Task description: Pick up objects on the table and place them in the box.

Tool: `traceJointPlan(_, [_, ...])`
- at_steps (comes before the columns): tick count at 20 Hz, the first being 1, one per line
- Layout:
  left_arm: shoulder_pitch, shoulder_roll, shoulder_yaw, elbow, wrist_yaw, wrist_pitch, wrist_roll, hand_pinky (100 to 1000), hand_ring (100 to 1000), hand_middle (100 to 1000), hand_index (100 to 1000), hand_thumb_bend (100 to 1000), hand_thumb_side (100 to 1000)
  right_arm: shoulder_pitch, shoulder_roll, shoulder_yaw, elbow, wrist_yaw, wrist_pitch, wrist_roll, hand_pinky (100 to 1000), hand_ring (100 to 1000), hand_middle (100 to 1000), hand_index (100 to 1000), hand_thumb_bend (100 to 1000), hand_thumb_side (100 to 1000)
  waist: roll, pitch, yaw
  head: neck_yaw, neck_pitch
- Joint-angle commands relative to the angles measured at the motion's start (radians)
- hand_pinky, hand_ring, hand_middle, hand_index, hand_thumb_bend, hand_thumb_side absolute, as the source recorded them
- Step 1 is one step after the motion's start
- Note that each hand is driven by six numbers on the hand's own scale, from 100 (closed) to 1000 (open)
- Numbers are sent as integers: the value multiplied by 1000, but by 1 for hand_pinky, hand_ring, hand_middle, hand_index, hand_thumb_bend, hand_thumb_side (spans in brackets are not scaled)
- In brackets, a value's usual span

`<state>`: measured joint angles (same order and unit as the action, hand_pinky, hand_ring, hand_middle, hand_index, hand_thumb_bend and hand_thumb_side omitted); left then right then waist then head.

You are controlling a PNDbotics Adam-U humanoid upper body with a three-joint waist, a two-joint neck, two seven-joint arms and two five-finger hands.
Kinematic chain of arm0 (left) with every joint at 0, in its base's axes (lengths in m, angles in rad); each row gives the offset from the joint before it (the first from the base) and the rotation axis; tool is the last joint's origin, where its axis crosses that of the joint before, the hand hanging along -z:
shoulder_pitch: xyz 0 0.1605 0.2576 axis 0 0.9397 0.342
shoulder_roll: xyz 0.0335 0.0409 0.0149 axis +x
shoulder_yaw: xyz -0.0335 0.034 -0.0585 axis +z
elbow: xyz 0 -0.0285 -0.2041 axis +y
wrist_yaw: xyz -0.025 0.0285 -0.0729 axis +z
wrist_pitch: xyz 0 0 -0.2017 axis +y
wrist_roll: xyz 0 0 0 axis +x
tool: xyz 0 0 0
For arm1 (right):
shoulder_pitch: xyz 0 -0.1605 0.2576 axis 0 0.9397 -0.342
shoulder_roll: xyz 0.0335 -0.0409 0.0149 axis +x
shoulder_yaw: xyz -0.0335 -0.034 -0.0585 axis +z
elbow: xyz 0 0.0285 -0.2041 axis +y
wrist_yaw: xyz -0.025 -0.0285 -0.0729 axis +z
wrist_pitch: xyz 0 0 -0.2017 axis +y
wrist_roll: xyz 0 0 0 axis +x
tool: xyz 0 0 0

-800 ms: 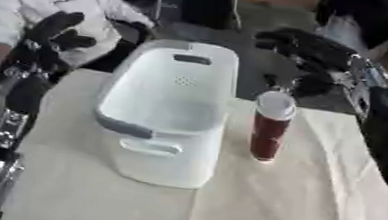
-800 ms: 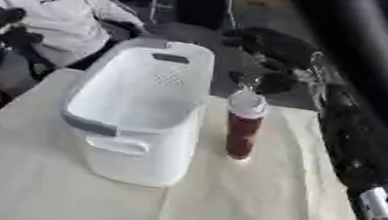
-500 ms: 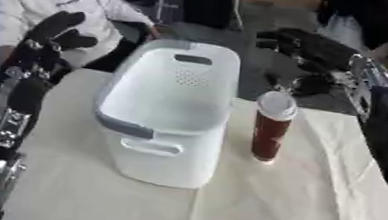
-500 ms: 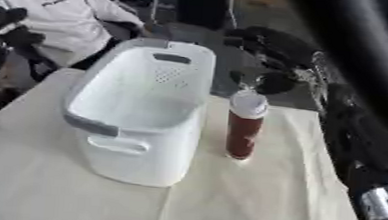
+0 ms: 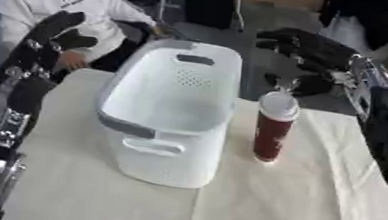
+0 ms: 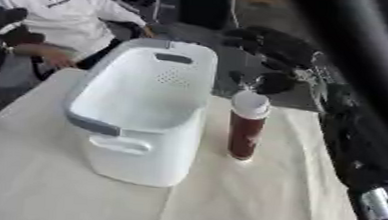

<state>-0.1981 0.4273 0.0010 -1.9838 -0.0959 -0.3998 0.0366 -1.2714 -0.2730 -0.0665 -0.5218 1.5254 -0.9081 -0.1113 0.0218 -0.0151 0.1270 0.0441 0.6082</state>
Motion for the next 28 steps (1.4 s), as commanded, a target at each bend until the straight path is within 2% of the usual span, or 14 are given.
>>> traceJointPlan(1, [-16,25,3,-16,7,1,-3,1000,779,926,1000,444,1000,-11,-11,2,-8,4,1,6,987,957,1000,1000,208,1000,1,-8,5,-3,-21])
traceJointPlan(11, [-27,24,2,-16,10,-1,-7,1000,779,926,1000,444,1000,2,-4,2,7,29,1,5,985,956,1000,1000,197,1000,0,3,13,-7,-27])
traceJointPlan(28, [-51,15,0,-16,15,-6,-12,1000,778,926,1000,448,1000,6,-5,-42,37,37,24,27,982,950,1000,1000,178,1000,4,31,23,-25,-58])
